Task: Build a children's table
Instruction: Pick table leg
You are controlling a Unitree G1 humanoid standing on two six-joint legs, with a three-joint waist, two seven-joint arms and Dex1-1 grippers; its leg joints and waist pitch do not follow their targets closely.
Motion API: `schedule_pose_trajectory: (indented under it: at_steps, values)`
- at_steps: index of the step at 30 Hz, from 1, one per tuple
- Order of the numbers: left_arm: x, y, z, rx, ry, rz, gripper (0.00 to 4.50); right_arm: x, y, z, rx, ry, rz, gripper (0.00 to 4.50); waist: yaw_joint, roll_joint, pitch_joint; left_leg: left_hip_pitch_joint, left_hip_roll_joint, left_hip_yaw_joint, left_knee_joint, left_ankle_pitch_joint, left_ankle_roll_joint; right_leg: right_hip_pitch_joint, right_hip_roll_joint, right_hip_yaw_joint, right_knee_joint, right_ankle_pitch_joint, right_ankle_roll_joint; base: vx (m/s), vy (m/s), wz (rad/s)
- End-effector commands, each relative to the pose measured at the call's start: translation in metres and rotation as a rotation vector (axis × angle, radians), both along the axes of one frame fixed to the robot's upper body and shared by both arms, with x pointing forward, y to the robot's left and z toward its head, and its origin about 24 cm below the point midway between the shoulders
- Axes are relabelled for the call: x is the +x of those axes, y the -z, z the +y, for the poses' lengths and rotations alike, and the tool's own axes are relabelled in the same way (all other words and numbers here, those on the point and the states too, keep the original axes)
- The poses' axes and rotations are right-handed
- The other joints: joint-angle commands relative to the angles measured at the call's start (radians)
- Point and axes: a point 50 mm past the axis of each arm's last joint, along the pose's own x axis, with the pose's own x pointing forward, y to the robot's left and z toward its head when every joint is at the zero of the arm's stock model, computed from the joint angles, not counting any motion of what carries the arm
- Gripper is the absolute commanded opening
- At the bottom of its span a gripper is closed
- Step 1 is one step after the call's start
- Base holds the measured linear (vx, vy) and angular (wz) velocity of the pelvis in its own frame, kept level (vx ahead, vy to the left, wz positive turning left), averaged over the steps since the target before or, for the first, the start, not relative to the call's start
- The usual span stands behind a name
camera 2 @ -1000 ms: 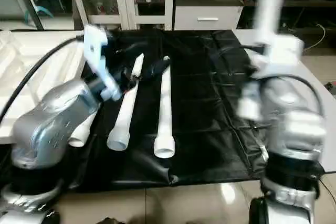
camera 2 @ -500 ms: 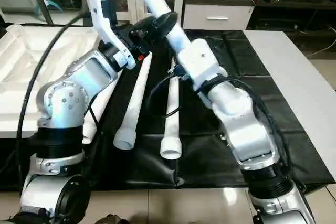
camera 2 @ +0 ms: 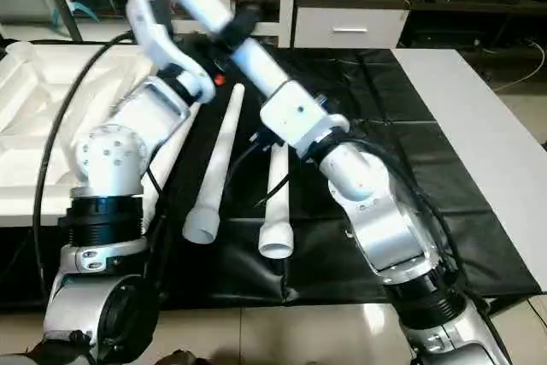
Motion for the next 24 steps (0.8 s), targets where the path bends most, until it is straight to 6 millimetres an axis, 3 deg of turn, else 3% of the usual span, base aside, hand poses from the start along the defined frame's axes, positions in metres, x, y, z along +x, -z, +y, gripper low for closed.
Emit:
schedule_pose_trajectory:
  at_steps: [1,6,8,9,11,17,18,24]
  values:
    - [-0.003,-0.01,-0.007,-0.022,0.036,-0.018,3.78,-0.001,0.002,0.001,-0.02,-0.016,-0.006,1.78,0.001,-0.007,-0.073,0.028,0.042,-0.016,-0.069,-0.145,0.041,0.046,-0.032,0.021,-0.064,-0.025,-0.24,0.0,0.0,0.0]
    - [-0.004,-0.01,-0.009,-0.022,0.049,-0.013,3.41,0.001,0.004,-0.001,-0.022,0.0,-0.007,1.78,0.008,-0.004,-0.072,0.028,0.042,-0.017,-0.072,-0.164,0.027,0.047,-0.032,0.021,-0.064,-0.028,-0.231,0.0,0.0,0.0]
    - [-0.004,-0.011,-0.008,-0.019,0.05,-0.009,3.32,0.002,0.003,-0.001,-0.021,0.005,-0.015,1.78,0.007,0.003,-0.073,0.028,0.043,-0.019,-0.073,-0.168,0.018,0.047,-0.031,0.02,-0.063,-0.02,-0.228,0.0,0.0,0.0]
    - [-0.003,-0.011,-0.008,-0.019,0.041,-0.006,3.28,0.002,0.003,-0.001,-0.021,0.008,-0.019,1.78,0.006,0.0,-0.074,0.028,0.041,-0.018,-0.072,-0.169,0.015,0.047,-0.031,0.02,-0.063,-0.015,-0.228,0.0,0.0,0.0]
    - [-0.002,-0.012,-0.007,-0.018,0.033,-0.003,3.07,0.002,0.003,-0.002,-0.021,0.011,-0.023,1.78,0.006,0.006,-0.074,0.029,0.041,-0.019,-0.072,-0.173,0.012,0.047,-0.031,0.02,-0.063,-0.008,-0.229,0.0,0.0,0.0]
    - [-0.001,-0.014,-0.005,-0.033,0.032,-0.005,2.52,0.003,0.002,-0.001,-0.003,0.009,-0.032,1.78,0.006,0.006,-0.074,0.03,0.041,-0.019,-0.073,-0.184,0.007,0.048,-0.031,0.02,-0.063,0.001,-0.232,0.0,0.0,0.0]
    - [-0.001,-0.014,-0.004,-0.035,0.029,-0.005,2.41,0.003,0.002,-0.001,0.003,0.0,-0.027,2.48,0.006,0.005,-0.073,0.029,0.041,-0.019,-0.074,-0.189,0.007,0.048,-0.031,0.02,-0.063,-0.006,-0.231,0.0,0.0,0.0]
    - [0.0,-0.018,0.002,-0.035,0.002,-0.011,1.95,0.003,0.001,0.003,0.07,-0.03,-0.006,2.9,0.007,0.004,-0.073,0.029,0.042,-0.02,-0.075,-0.193,0.006,0.047,-0.032,0.02,-0.063,-0.015,-0.226,0.0,0.0,0.0]
